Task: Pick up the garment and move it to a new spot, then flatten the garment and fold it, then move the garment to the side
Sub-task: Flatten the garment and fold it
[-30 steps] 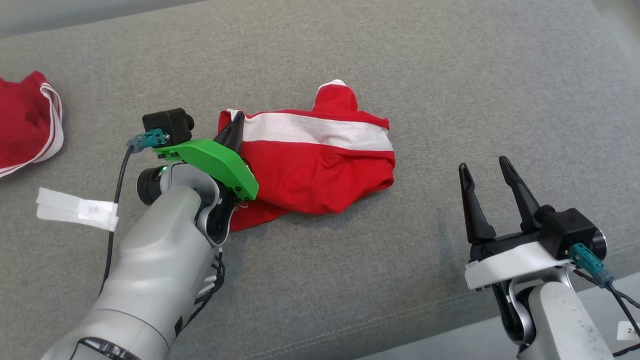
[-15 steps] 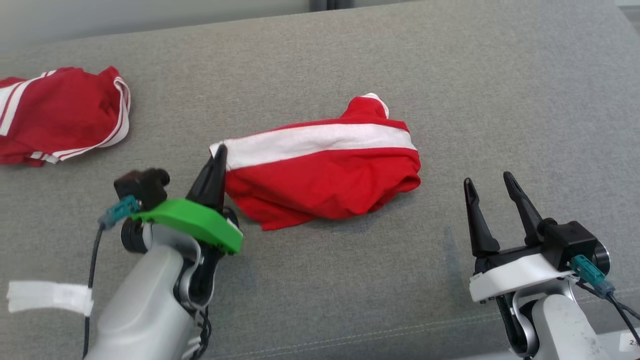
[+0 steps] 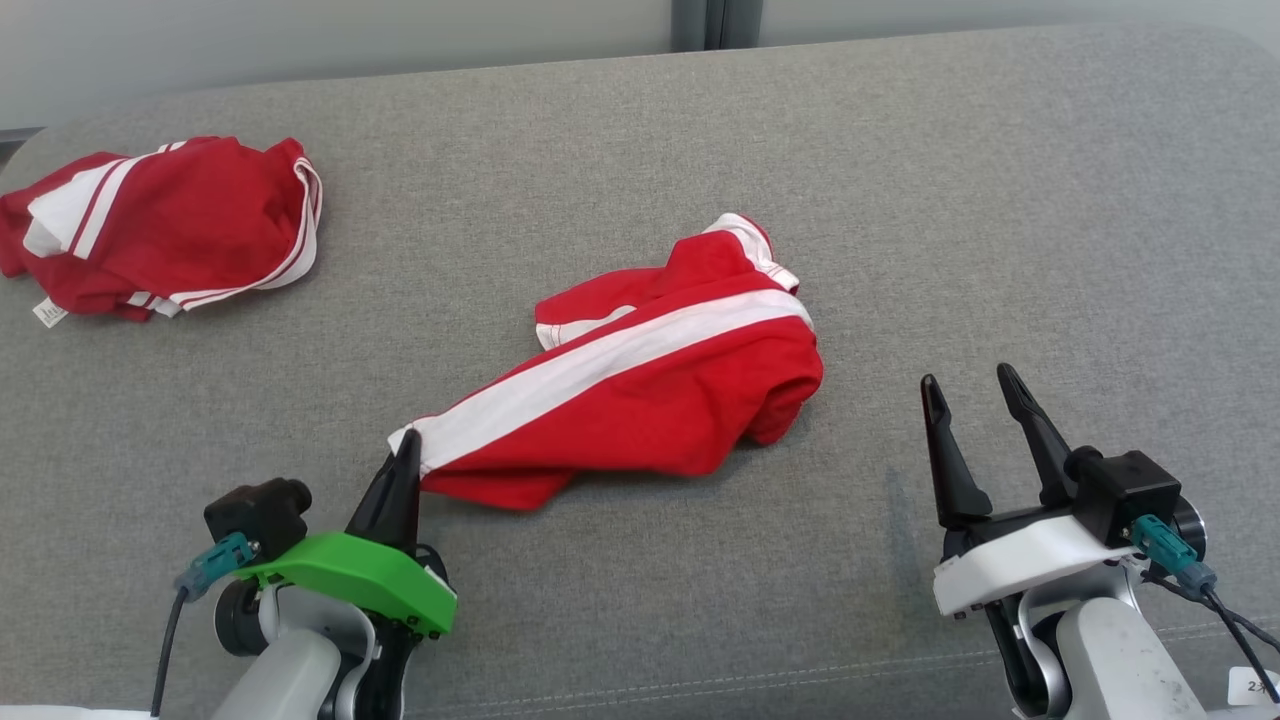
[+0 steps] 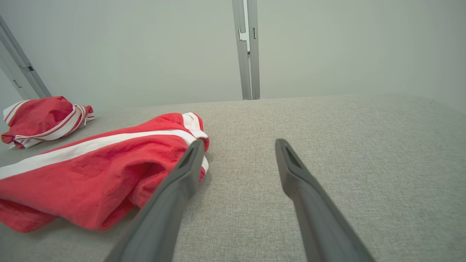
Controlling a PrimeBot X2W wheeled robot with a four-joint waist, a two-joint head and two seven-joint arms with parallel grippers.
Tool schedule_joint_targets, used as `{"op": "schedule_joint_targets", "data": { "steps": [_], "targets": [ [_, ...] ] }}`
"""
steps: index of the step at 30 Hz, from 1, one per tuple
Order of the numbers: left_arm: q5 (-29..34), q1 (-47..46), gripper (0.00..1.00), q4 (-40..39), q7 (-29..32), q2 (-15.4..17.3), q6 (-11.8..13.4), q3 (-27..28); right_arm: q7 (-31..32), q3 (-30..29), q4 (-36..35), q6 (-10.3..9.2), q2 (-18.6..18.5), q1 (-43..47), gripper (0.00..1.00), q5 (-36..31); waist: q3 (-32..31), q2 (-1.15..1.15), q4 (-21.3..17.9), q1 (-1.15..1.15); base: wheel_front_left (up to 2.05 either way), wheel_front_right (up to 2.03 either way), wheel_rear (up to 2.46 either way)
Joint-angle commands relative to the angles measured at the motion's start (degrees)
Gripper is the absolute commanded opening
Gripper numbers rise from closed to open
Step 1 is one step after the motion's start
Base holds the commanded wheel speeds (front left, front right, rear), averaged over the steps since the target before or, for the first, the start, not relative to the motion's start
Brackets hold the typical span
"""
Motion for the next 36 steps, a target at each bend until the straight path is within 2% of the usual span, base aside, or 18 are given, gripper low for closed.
{"op": "schedule_joint_targets", "data": {
  "steps": [1, 9, 15, 19, 20, 21, 22, 23, 24, 30, 36],
  "targets": [
    [-0.72, 1.26, 0.0, 0.52, -0.06, 0.47, 0.4, 0.63, -0.19, 0.13, 0.61, 0.0, -0.23, 0.09, 1.0, 1.39, -0.07, 0.0, 0.15, 0.0, 0.0, 0.0, 0.0],
    [-0.38, 1.97, 0.0, 4.72, -0.4, 1.59, 0.43, 1.02, -0.19, 0.92, 4.75, 0.0, -0.22, -1.48, 1.0, 2.05, -0.81, 0.0, 0.78, 0.0, 0.0, 0.0, 0.0],
    [1.31, 0.33, 0.0, 8.65, -0.75, 1.07, -0.18, 1.47, -0.19, 2.5, 8.62, 0.0, -0.22, -2.42, 1.0, 3.69, -1.58, 0.0, 1.1, 0.0, 0.0, 0.0, 0.0],
    [2.16, -0.5, 0.0, 10.0, -0.95, 0.27, -0.98, 1.72, -0.19, 3.39, 10.03, 0.0, -0.24, -2.64, 1.0, 6.78, -1.77, 0.0, 1.26, 0.0, 0.0, 0.0, 0.0],
    [2.76, -1.1, 0.0, 11.23, -1.06, 0.0, -1.31, 2.02, -0.19, 4.47, 10.68, 0.0, -0.22, -2.8, 1.0, 10.67, -1.92, 0.0, 1.34, 0.0, 0.0, 0.0, 0.0],
    [2.9, -1.31, 0.12, 11.71, -1.09, -0.24, -1.46, 2.24, -0.19, 4.97, 11.1, 0.0, -0.21, -3.13, 1.0, 12.79, -1.96, 0.0, 1.37, 0.0, 0.0, 0.0, 0.0],
    [3.08, -1.51, 0.35, 12.24, -1.12, -0.49, -1.72, 2.44, -0.19, 5.5, 11.63, 0.0, -0.22, -3.64, 1.0, 14.74, -1.99, 0.0, 1.41, 0.0, 0.0, 0.0, 0.0],
    [3.43, -1.73, 0.64, 12.77, -1.02, -0.68, -1.79, 2.64, -0.19, 6.04, 12.28, 0.0, -0.25, -4.19, 1.0, 16.7, -2.04, 0.0, 1.44, 0.0, 0.0, 0.0, 0.0],
    [3.76, -1.96, 1.0, 13.04, -1.04, -0.8, -1.83, 2.93, -0.19, 6.63, 12.91, 0.0, -0.24, -4.74, 1.0, 18.17, -2.09, 0.0, 1.5, 0.0, 0.0, 0.0, 0.0],
    [7.56, -1.18, 1.0, 10.58, -1.03, -2.11, -2.31, 6.04, 0.58, 9.49, 19.09, 0.0, -0.24, -9.25, 1.0, 28.67, -2.44, 0.0, 2.78, 0.0, 0.0, 0.0, 0.0],
    [13.05, 1.51, 1.0, 3.67, -0.97, -2.73, -1.82, 8.77, 3.17, 11.06, 25.6, 0.01, -0.23, -13.7, 1.0, 40.33, -2.37, 0.0, 5.46, 0.0, 0.0, 0.0, 0.0]
  ]
}}
